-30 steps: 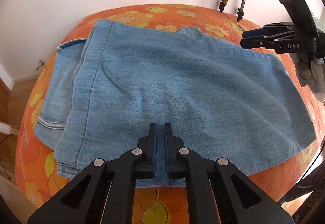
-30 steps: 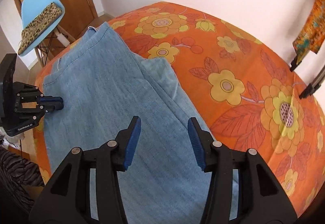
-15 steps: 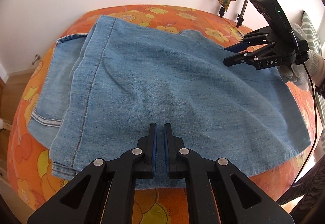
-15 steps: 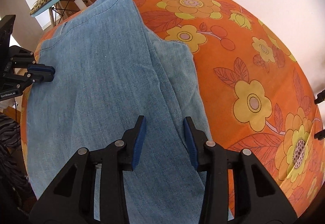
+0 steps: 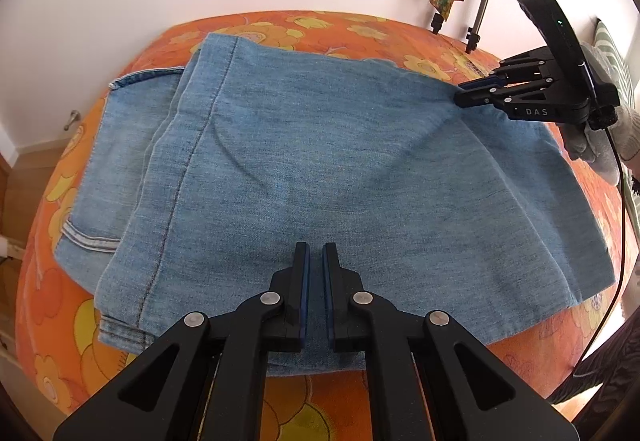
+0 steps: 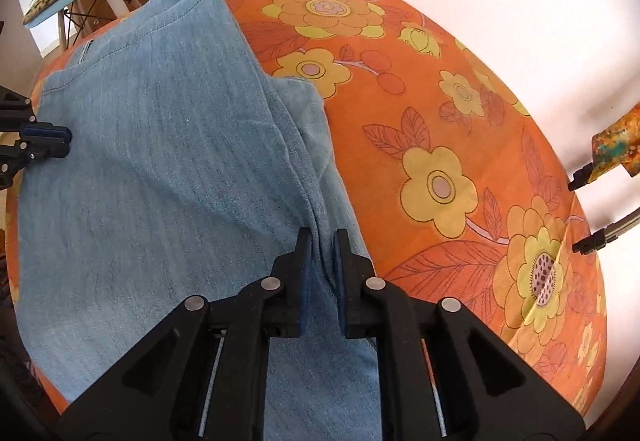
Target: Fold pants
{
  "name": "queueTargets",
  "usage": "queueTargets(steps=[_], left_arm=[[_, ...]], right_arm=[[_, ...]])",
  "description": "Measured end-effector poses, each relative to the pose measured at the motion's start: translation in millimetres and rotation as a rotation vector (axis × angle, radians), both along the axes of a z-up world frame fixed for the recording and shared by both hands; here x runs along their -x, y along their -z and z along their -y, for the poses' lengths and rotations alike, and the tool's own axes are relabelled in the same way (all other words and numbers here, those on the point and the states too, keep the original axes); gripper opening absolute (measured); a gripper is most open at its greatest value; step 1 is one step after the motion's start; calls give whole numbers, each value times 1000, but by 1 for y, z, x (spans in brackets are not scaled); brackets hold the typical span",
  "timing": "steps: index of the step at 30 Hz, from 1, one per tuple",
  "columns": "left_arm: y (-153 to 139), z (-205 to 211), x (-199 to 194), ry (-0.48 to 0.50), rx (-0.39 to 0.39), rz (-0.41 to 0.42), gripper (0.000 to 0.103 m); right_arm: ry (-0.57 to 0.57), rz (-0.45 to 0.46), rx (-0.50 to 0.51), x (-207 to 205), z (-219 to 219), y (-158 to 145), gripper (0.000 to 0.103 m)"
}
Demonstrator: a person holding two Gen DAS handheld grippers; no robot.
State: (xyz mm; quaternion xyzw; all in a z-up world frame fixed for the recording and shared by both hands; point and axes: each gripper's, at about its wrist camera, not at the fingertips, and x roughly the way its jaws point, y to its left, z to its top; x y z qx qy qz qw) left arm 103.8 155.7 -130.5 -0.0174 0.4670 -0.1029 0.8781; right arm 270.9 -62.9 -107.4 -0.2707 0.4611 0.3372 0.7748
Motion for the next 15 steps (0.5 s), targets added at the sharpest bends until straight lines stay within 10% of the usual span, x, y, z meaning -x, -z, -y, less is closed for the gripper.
queueTargets(steps=[10, 15], left_arm=[[-36, 14, -42, 45, 52, 78, 6], [-14, 56, -80, 145, -84, 36, 6]], right_arm=[[167, -178, -304, 99, 87, -31, 27], [150, -295, -326, 155, 111, -4, 27]])
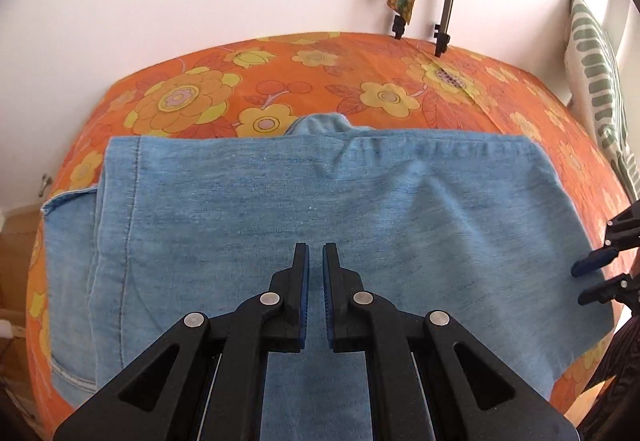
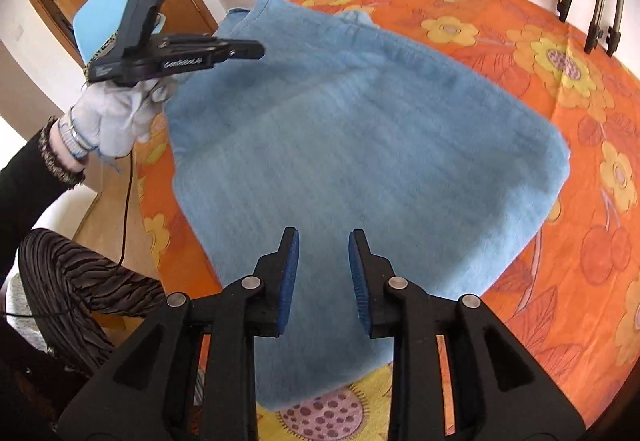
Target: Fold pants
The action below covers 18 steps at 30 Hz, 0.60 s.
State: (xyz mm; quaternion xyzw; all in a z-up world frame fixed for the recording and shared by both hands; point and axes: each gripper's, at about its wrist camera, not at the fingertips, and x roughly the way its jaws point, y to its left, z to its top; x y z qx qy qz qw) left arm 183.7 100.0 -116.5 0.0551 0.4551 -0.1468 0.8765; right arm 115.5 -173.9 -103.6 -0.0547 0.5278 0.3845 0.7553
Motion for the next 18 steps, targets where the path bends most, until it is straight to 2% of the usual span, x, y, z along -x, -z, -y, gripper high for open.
queueTargets(steps=[2, 4, 6, 9, 12, 15, 18], left_arm=[[11, -3, -11, -28, -35, -14, 6], [16, -8, -11, -26, -88, 25, 10], [16, -14, -11, -36, -147, 48, 10], [15, -26, -12, -87, -151, 39, 10], [10, -25, -6, -120, -210, 49, 10], [-3, -17, 10, -114, -180, 62, 10], [-17, 8, 32, -61, -141, 84, 10]], right_arm=[[3, -10, 35, 11, 11, 12, 26], [1, -7, 28, 16, 26, 14, 21], [31, -26, 0, 16, 44, 14, 16], [60, -27, -43, 21, 61, 16, 15], [71, -8, -19, 24, 62, 11, 17], [100, 7, -41, 27, 67, 2, 18], [81, 22, -83, 37, 61, -8, 20]])
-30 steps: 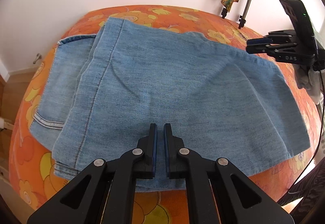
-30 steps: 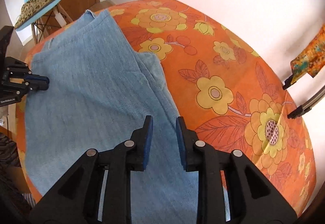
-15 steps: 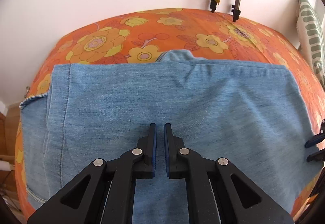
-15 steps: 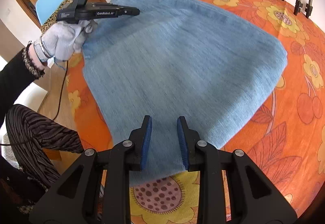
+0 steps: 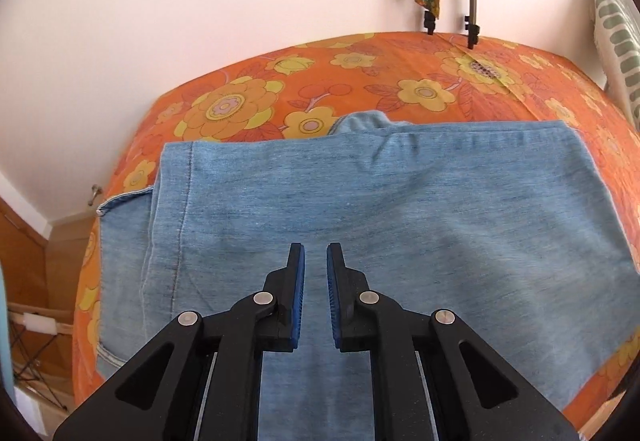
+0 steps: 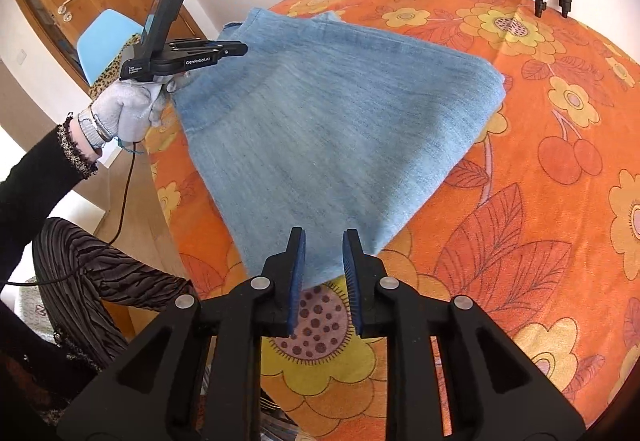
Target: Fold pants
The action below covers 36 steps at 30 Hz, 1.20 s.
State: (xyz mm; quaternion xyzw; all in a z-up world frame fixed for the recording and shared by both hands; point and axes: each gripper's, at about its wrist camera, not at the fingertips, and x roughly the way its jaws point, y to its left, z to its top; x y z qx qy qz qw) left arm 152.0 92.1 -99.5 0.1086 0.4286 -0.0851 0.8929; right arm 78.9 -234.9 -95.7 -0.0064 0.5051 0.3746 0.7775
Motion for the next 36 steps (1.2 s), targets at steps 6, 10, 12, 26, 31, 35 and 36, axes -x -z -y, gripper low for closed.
queueTargets(steps=[6, 10, 12, 26, 31, 35, 36], left_arm=[[-11, 70, 62, 185, 92, -33, 10], [-14, 116, 112, 326, 162, -82, 10], [-13, 135, 136, 384, 193, -113, 10], [7, 196, 147, 382, 241, -183, 46], [11, 204, 145, 392, 217, -173, 46], [18, 206, 138, 347, 168, -151, 46], [18, 205, 136, 338, 173, -150, 46]], right_arm=[[27, 32, 44, 6, -7, -3, 20], [113, 15, 58, 2, 11, 0, 21], [157, -7, 62, -3, 20, 4, 25], [328, -91, -15, -31, 40, 19, 50], [345, -97, -34, -37, 43, 20, 50], [357, -104, -47, -42, 44, 20, 50], [357, -105, -48, -43, 43, 20, 50]])
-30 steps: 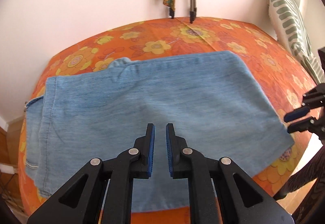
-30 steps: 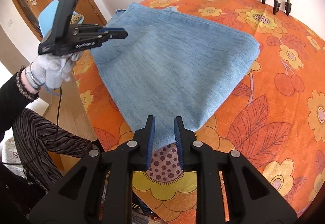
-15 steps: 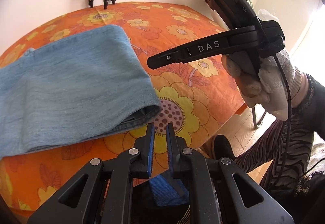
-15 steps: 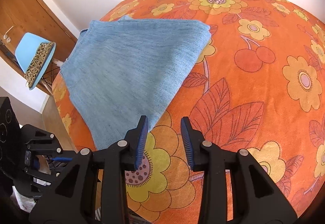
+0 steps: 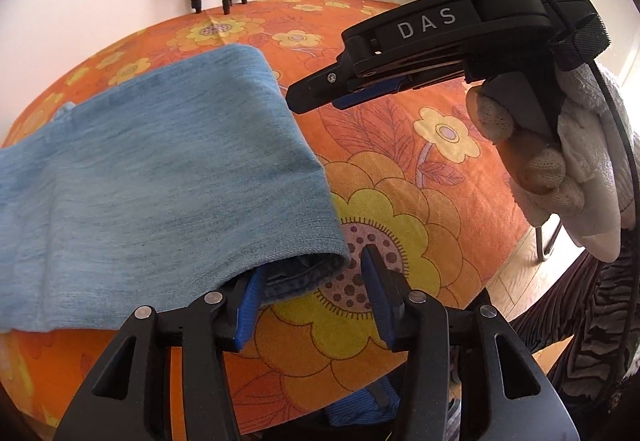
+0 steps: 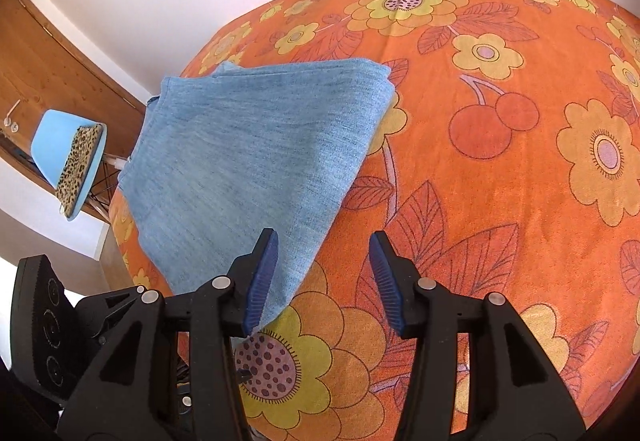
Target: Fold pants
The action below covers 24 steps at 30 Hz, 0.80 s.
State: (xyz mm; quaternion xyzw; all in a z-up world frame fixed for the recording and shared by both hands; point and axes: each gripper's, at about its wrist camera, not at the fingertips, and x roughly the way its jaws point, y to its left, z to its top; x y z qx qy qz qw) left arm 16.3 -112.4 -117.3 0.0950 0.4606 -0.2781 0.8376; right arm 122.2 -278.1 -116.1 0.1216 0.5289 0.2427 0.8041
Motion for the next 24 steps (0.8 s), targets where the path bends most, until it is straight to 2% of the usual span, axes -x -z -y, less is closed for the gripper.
queueTargets(steps=[2, 4, 7, 9, 11, 13, 17, 20, 24], left_arm=[[-2, 0, -2, 3, 39, -13, 45], [-4, 6, 0, 25, 75, -17, 24], [0, 14, 3, 46, 53, 1, 24], [0, 8, -1, 15, 121, -36, 24], [-2, 7, 1, 5, 129, -25, 24], [-7, 11, 8, 16, 105, 17, 23], [-21, 4, 8, -18, 156, 36, 17], [-29, 2, 11, -29, 183, 56, 17], [-33, 8, 15, -21, 170, 74, 17]], right_arm=[[7, 0, -4, -1, 0, -1, 50], [24, -2, -13, -5, 2, 0, 50], [73, -21, -44, -17, 12, 4, 50], [104, -37, -88, -25, 19, 6, 50], [118, -53, -129, -32, 21, 7, 50], [112, -61, -139, -37, 16, 7, 50], [82, -72, -120, -36, 1, 5, 50], [69, -87, -105, -28, -5, 5, 50], [39, -140, -147, -12, -7, 10, 50]])
